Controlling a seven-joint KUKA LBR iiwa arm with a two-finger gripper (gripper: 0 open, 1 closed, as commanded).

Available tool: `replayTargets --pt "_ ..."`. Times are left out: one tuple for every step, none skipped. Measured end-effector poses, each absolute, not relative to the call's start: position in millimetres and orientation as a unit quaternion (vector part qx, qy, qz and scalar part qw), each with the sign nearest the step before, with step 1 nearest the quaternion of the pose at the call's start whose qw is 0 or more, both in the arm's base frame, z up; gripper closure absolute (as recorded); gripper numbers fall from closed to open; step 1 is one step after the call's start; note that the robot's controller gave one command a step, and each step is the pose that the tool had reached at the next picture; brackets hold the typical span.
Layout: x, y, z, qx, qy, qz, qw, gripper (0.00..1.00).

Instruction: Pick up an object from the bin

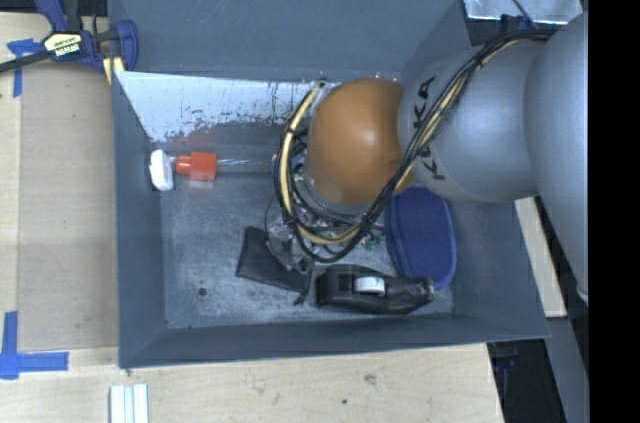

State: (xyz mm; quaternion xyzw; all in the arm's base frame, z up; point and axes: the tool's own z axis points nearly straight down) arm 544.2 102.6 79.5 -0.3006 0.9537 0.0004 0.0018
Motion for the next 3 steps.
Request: replayTargets --pt "544.2 104 80 -0.3 0.954 0.001 0.002 0.0" --pt "546.6 85 71 -0.296 0.955 0.003 0.003 0.0" --pt "546.9 82 71 -0.296 0.955 0.001 0.002 1.0"
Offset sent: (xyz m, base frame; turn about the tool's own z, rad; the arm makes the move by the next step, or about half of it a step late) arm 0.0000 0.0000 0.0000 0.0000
